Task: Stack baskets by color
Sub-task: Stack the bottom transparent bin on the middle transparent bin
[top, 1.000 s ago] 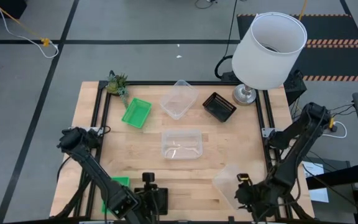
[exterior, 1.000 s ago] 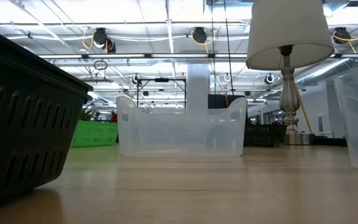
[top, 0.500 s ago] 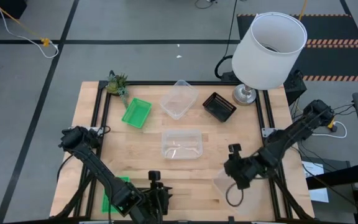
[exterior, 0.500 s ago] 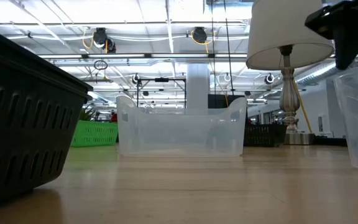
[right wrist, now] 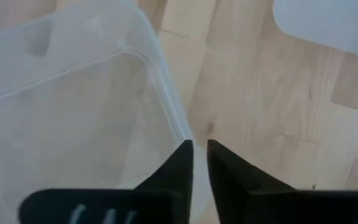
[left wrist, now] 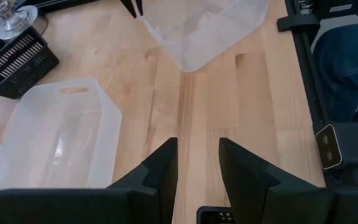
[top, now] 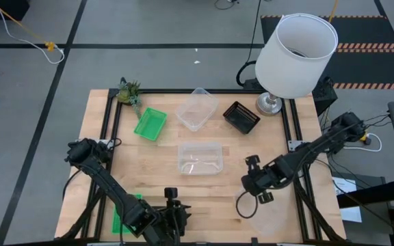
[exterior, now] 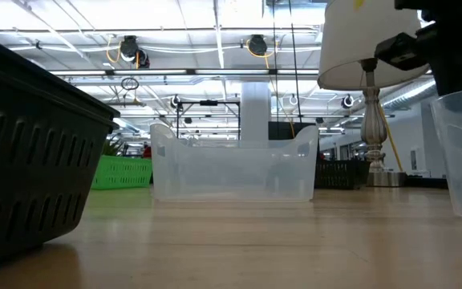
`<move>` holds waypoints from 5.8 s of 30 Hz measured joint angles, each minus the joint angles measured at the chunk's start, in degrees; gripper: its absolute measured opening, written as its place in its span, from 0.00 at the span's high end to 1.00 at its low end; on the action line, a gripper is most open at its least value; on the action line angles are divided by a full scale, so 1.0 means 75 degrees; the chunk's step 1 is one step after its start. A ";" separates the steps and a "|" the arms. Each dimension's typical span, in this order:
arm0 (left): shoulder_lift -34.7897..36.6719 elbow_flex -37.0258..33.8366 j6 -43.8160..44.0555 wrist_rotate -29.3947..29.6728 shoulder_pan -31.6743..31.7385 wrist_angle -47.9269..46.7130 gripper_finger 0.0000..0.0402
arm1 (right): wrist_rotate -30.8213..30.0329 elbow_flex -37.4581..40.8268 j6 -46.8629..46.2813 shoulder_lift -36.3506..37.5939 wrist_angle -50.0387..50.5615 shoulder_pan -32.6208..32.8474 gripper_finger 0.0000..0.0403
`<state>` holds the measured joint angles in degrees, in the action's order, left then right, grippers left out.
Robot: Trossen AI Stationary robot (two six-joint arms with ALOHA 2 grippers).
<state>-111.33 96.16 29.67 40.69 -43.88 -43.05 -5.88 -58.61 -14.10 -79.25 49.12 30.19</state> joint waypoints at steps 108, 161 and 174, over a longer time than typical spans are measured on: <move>0.0245 0.1254 0.0024 0.0784 0.2595 -0.0280 0.61 | -0.5642 0.0006 -0.3313 0.1880 -0.1494 0.0467 1.00; -0.0114 0.1247 0.0669 -0.0496 0.3168 -0.1852 0.99 | -0.4769 0.0000 -0.1934 0.1787 -0.3151 0.0617 0.98; 0.0337 0.1250 -0.0948 -0.1523 0.3105 -0.1880 1.00 | -0.3679 0.0000 -0.1561 0.2318 -0.3142 0.1173 0.82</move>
<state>-108.80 105.54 22.56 29.27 -20.59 -57.15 -33.47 -58.61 -25.80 -61.86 25.56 38.98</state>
